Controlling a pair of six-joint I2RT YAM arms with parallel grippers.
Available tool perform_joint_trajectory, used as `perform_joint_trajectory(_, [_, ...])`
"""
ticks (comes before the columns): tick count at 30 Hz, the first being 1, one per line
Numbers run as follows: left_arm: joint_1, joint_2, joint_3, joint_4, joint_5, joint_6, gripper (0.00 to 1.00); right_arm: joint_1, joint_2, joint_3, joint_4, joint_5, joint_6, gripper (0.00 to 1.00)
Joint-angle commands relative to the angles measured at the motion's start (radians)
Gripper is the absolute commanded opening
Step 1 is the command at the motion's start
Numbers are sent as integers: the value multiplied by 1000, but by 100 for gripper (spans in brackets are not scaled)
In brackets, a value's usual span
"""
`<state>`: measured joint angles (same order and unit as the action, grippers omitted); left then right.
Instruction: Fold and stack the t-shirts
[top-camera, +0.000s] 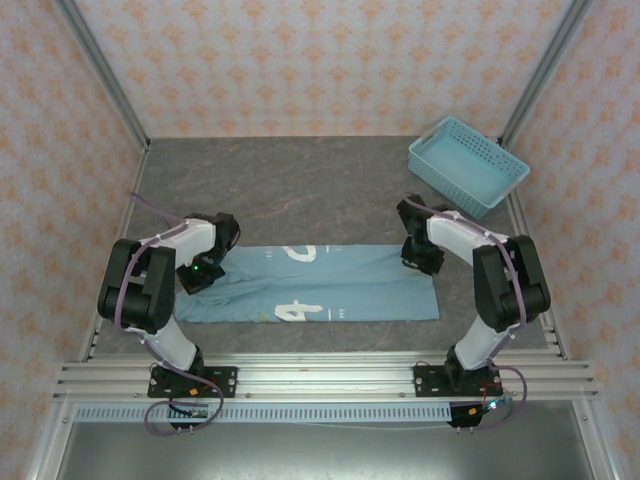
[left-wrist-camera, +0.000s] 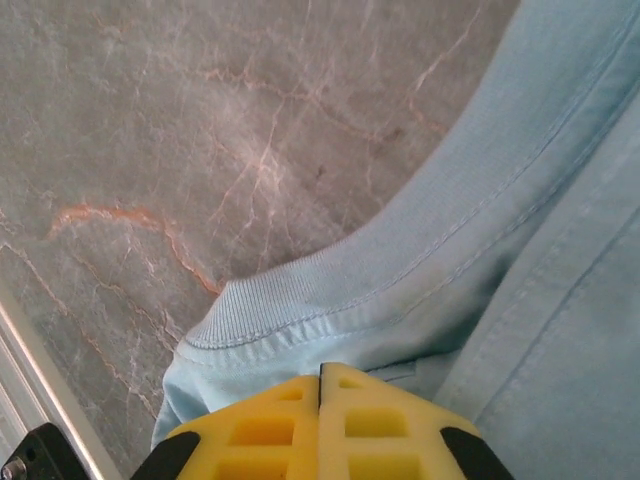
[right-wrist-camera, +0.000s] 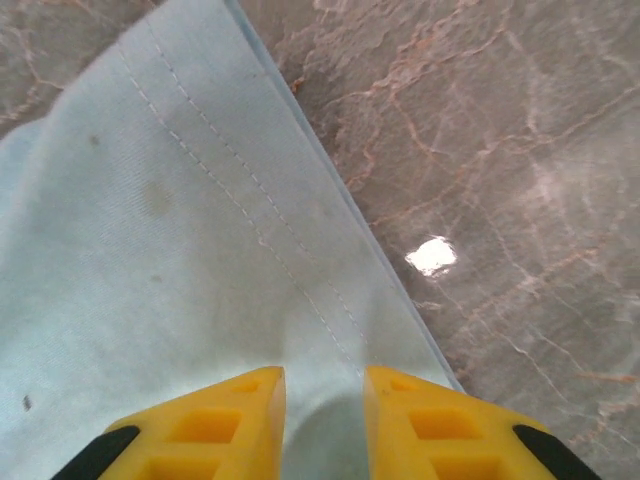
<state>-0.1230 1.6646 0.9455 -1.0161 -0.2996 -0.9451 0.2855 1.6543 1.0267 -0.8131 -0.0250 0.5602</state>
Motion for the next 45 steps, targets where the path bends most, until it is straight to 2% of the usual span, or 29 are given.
perform_joint_trajectory(1, [14, -85, 21, -62, -44, -27, 29, 1, -90, 19, -63, 76, 3, 31])
perform_joint_trajectory(3, [16, -148, 17, -89, -48, -42, 48, 1, -144, 15, -66, 92, 4, 34])
perform_joint_trajectory(6, [15, -241, 27, -119, -21, -55, 55, 1, -186, 16, -66, 60, 2, 34])
perform_joint_trajectory(11, [-50, -310, 62, -92, 109, -101, 56, 7, -155, -11, -4, -71, 37, 28])
perform_joint_trajectory(16, [-154, -265, 25, 2, 276, -192, 45, 7, -65, -31, 29, -127, 53, 24])
perform_joint_trajectory(18, [-167, -252, -19, 51, 307, -222, 44, 7, -32, -45, 24, -145, 54, 21])
perform_joint_trajectory(24, [-157, -164, -47, 84, 279, -195, 43, 7, -55, -115, -13, -130, 50, 13])
perform_joint_trajectory(36, [-64, -54, -58, 123, 245, -113, 44, 7, -75, -149, -22, -112, 38, 12])
perform_joint_trajectory(42, [-115, -230, 81, -12, 122, -77, 57, 7, -245, -43, -65, -14, -47, 28])
perform_joint_trajectory(45, [-142, -304, 93, -75, 145, -105, 58, 7, -261, -5, -38, -3, -112, 32])
